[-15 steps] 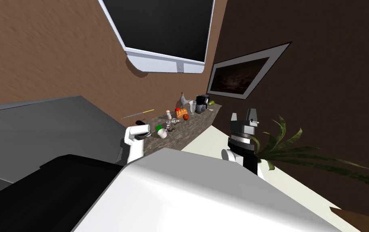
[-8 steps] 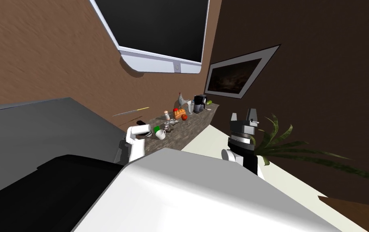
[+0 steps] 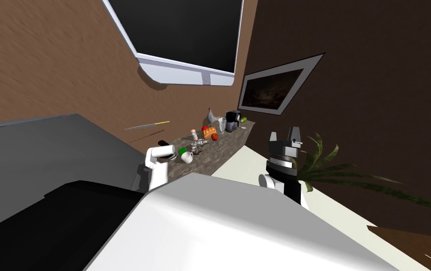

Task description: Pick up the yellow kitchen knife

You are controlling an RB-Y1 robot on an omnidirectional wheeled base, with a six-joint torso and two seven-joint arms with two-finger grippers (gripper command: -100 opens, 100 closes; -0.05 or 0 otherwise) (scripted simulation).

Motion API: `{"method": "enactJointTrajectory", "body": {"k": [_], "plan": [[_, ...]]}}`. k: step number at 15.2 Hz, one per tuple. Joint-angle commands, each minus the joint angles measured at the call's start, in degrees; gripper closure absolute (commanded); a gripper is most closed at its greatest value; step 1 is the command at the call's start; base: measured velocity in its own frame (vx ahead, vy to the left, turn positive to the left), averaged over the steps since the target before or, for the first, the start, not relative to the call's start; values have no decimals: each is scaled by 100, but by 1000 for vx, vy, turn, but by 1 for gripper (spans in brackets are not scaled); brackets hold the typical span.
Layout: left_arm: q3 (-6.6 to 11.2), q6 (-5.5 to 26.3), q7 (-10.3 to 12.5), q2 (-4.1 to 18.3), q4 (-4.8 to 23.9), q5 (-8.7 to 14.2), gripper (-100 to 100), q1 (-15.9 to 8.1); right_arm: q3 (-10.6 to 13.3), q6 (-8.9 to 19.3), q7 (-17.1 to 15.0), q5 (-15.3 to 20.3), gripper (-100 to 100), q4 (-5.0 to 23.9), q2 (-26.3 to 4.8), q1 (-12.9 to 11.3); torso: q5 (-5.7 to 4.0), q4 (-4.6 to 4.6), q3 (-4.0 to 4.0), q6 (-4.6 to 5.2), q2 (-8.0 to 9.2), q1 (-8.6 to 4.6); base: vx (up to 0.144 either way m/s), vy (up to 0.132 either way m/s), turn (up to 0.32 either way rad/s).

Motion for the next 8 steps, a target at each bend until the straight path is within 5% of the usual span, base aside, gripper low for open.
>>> {"method": "enactJointTrajectory", "body": {"k": [1,8], "plan": [[98,46,-11,158,140,77,-100,-13,0,0,0,0,0,0,0,0,0,0,0,0,0,0,-41,16,-118],[550,349,10,930,884,329,-100,-59,0,0,0,0,0,0,0,-1,5,8,19,-2,32,20,-76,31,-105]]}}
